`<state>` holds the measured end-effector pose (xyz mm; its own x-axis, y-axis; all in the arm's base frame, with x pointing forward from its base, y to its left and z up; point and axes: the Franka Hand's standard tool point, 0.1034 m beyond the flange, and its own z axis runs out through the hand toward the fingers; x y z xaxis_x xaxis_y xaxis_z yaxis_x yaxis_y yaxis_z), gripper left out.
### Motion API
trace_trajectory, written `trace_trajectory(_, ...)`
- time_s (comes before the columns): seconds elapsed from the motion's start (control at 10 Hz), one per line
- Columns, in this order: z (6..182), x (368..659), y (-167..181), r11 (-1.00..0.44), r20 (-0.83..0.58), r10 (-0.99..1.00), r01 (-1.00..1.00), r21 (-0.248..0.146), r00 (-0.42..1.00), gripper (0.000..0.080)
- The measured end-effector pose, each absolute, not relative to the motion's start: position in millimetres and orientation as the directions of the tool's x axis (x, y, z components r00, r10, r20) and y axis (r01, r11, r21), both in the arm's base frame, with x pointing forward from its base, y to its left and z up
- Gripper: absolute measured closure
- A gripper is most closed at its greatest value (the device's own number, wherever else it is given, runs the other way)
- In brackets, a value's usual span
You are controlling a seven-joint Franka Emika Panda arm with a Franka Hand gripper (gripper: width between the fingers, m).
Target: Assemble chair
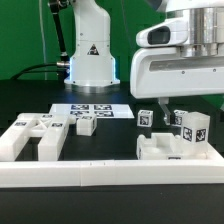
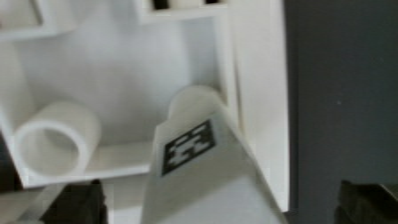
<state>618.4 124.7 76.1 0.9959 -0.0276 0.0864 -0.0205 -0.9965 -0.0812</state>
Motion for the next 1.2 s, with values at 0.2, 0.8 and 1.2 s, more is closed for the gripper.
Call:
trace_trajectory(0.2,76.2,618.6,124.0,-0.99,0.097,0.125,0.131,-0.054,0.987,0.015)
trace_trajectory(0.8,75.8,618.0,124.3,-0.98,0.098,0.193,0.197,-0.034,0.976,0.0511)
trace_trajectory(1.2,76.2,619.3,123.3,-0.997,0.094,-0.053,-0.048,-0.059,0.994,0.0511)
